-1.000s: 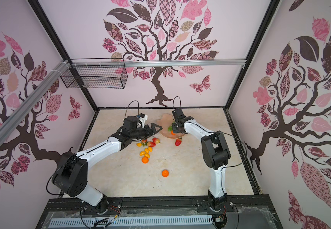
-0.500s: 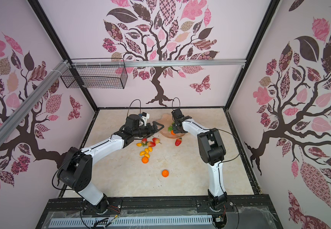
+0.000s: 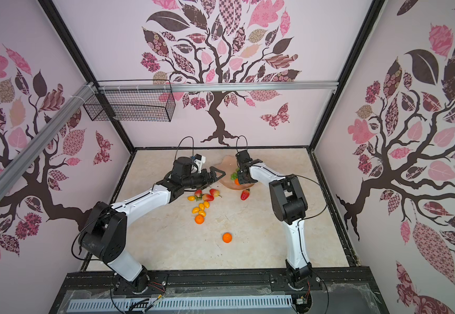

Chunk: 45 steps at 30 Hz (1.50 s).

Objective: Arrange fruit in a fruit bowl
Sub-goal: Place the fruit in the fruit bowl, then pick up the fruit from the center of the table.

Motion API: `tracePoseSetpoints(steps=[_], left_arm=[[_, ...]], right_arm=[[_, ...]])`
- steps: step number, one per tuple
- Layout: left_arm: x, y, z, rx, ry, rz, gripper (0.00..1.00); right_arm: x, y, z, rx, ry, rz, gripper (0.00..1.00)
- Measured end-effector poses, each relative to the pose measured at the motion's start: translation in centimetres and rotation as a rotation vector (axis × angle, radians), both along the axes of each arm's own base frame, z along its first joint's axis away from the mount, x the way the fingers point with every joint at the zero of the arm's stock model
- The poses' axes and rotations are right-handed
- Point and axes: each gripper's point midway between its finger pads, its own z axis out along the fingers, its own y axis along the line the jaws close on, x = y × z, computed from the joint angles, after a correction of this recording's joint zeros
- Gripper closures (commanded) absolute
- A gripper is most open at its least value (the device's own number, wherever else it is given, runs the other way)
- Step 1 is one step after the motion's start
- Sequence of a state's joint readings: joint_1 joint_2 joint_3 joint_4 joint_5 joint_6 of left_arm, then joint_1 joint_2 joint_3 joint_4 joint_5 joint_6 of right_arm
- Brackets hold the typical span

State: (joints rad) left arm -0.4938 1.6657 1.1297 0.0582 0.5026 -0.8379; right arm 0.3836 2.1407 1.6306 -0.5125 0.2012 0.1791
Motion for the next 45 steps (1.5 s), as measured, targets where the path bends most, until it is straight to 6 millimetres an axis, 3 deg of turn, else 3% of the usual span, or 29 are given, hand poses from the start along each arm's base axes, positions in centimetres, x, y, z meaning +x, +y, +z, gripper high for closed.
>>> tracePoseSetpoints(steps=[13, 16, 22, 25, 31, 39, 45], left_arm=[[-0.7, 0.4, 0.4, 0.018, 0.000, -0.007, 0.02], [-1.3, 0.8, 2.1, 0.014, -0.029, -0.009, 0.02], [-3.0, 2.0, 6.2, -0.005, -0.124, -0.001, 0.02], [-4.3, 3.1, 6.7, 0.009, -0.141, 0.013, 0.02], [-7.1, 5.8, 5.6, 0.071, -0.120, 0.068, 0.02], [-11.1, 9.7, 4.7, 0.130, -0.104, 0.144, 0.02], [-13.6, 13.1, 3.2, 0.146, -0.075, 0.219, 0.02]], right_arm=[[-0.3, 0.5, 0.5, 0.033, 0.003, 0.008, 0.43], [-0.9, 0.6, 1.5, 0.062, -0.003, 0.008, 0.42], [-2.8, 0.6, 5.8, 0.128, -0.058, 0.015, 0.42], [-4.0, 0.8, 7.5, 0.180, -0.087, 0.031, 0.42], [-7.7, 1.5, 8.7, 0.250, -0.091, 0.068, 0.42], [-12.8, 6.4, 10.1, 0.317, -0.111, 0.178, 0.43], [-17.4, 11.0, 9.1, 0.346, -0.059, 0.264, 0.43]])
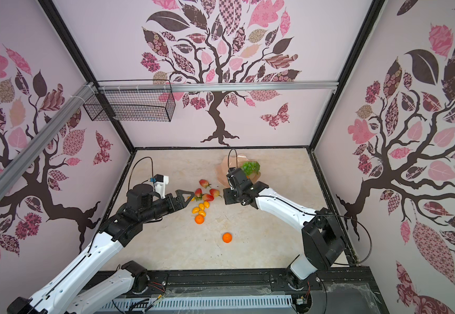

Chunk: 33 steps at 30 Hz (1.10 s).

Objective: Arrange fruit in a fruit bowl
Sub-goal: Pick up the fruit from the center of the table.

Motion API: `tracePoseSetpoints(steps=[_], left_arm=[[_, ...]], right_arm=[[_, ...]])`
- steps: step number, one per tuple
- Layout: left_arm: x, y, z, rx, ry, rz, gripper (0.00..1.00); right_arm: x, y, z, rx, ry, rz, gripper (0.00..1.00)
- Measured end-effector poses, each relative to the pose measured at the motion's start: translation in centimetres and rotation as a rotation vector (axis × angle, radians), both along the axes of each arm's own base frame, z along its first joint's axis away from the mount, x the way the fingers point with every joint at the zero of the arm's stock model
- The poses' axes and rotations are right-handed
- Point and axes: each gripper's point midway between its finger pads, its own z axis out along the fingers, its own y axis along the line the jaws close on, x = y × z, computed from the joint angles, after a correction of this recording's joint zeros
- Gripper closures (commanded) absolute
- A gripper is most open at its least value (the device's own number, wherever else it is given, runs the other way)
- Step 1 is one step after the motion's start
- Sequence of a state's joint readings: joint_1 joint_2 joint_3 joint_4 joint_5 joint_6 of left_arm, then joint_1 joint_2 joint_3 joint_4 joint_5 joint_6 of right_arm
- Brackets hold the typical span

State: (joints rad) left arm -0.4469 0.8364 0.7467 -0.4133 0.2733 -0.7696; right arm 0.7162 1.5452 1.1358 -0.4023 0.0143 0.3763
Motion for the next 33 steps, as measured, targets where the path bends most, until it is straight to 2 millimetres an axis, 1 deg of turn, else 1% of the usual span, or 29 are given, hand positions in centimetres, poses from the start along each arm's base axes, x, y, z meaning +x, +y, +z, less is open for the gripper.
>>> tracePoseSetpoints(steps=[5, 9, 12, 15, 17, 21, 25, 28, 33], left_arm=[[-1.3, 3.0, -2.5, -0.014, 0.070, 0.092, 0.02], [-2.2, 3.8, -3.0, -0.030, 0.099, 0.117, 0.02], [-2.5, 3.8, -3.1, -0.048, 0.109, 0.120, 0.02], [-2.6, 4.2, -3.8, -0.059, 0.140, 0.135, 0.02], [-2.5, 4.8, -4.6, -0.070, 0.164, 0.157, 0.02], [-1.7, 7.0, -6.6, -0.125, 0.227, 0.242, 0.02], [-0.8, 9.1, -7.8, -0.185, 0.283, 0.309, 0.02], [-0.5, 9.4, -8.0, -0.207, 0.299, 0.304, 0.02], [-0.4, 8.8, -8.1, -0.220, 0.311, 0.264, 0.02]], right_arm=[[-2.9, 3.1, -0.2, 0.026, 0.024, 0.063, 0.44], [-4.2, 4.8, -0.9, 0.024, 0.051, 0.096, 0.44], [-4.6, 6.3, -1.9, 0.004, 0.074, 0.125, 0.44], [-5.2, 7.9, -2.7, -0.012, 0.095, 0.158, 0.44], [-5.4, 8.7, -3.0, -0.015, 0.106, 0.175, 0.44], [-5.7, 10.3, -4.0, -0.030, 0.129, 0.205, 0.45], [-5.7, 11.1, -5.2, -0.052, 0.155, 0.225, 0.45], [-5.7, 11.8, -5.9, -0.073, 0.167, 0.244, 0.45], [-5.5, 12.5, -6.5, -0.092, 0.175, 0.255, 0.45]])
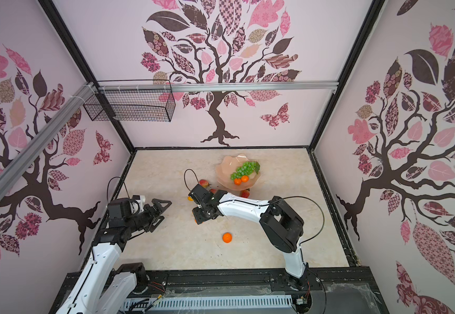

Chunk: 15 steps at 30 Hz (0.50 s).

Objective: Arrange fruit in a fruit bowl
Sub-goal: Pick up the fruit from the center of the table.

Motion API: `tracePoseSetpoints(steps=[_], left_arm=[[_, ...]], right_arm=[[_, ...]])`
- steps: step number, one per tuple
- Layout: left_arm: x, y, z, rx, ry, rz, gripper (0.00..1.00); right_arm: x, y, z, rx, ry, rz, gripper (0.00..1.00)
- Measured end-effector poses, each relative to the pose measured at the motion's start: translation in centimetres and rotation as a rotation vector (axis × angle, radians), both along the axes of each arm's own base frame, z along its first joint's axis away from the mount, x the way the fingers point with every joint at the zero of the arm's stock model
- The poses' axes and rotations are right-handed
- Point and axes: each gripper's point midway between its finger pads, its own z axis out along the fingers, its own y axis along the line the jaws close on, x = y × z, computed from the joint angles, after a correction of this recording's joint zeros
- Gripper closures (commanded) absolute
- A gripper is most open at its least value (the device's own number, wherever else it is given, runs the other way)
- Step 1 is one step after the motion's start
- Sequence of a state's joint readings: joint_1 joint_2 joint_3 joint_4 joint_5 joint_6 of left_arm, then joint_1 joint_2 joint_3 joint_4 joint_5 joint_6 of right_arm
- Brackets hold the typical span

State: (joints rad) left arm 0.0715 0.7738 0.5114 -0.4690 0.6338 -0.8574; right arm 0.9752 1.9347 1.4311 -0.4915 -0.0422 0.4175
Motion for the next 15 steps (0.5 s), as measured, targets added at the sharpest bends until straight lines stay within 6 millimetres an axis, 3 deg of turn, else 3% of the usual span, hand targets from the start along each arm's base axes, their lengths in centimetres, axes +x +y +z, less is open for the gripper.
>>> tracePoseSetpoints(steps=[15], left_arm=[[0.6, -0.3, -0.1, -0.008, -0.009, -0.028, 0.02]], right_arm=[[0.9, 1.3, -2.9, -0.072, 0.022, 0.015, 0.45]])
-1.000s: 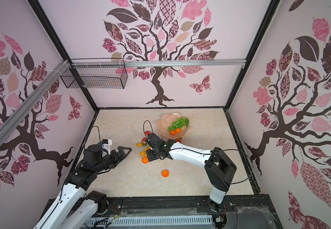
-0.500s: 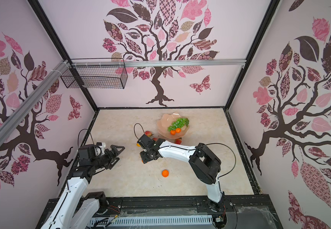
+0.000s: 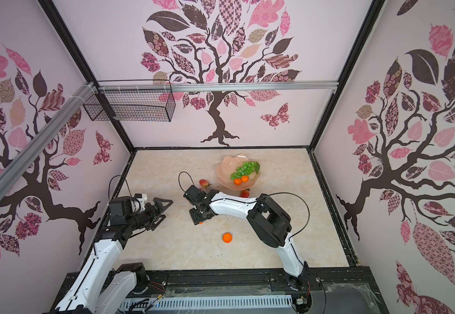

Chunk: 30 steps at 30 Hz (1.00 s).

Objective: Arrange fruit in a fruit bowl
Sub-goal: Pick up the fruit from the center of the table.

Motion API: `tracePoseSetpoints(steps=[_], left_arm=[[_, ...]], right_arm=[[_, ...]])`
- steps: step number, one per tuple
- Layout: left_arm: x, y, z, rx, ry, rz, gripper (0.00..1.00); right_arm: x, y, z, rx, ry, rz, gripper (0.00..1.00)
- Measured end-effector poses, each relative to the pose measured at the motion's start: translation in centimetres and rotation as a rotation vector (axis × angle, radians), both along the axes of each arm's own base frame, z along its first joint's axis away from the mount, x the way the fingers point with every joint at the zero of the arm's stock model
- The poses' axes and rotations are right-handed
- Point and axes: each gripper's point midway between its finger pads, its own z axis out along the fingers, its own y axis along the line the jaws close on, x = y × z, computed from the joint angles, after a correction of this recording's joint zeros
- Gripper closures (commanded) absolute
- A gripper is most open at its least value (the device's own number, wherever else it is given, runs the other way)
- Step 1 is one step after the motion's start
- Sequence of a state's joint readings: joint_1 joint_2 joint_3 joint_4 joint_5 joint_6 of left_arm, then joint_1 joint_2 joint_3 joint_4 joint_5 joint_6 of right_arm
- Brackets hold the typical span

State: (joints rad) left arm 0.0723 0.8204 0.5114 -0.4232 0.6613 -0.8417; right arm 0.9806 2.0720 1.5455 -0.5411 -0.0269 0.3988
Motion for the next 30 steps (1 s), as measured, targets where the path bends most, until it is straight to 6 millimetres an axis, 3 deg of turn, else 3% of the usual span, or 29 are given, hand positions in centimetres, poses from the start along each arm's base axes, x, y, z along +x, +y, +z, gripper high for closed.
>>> tracePoseSetpoints(steps=[13, 30], left_arm=[[0.4, -0.1, 0.2, -0.003, -0.017, -0.006, 0.02], [0.5, 0.0, 0.0, 0.003, -0.014, -0.010, 0.02]], right_arm=[[0.1, -0.3, -2.3, -0.057, 0.016, 0.008, 0.45], [0.6, 0.0, -2.4, -0.063, 0.002, 0.009, 0.49]])
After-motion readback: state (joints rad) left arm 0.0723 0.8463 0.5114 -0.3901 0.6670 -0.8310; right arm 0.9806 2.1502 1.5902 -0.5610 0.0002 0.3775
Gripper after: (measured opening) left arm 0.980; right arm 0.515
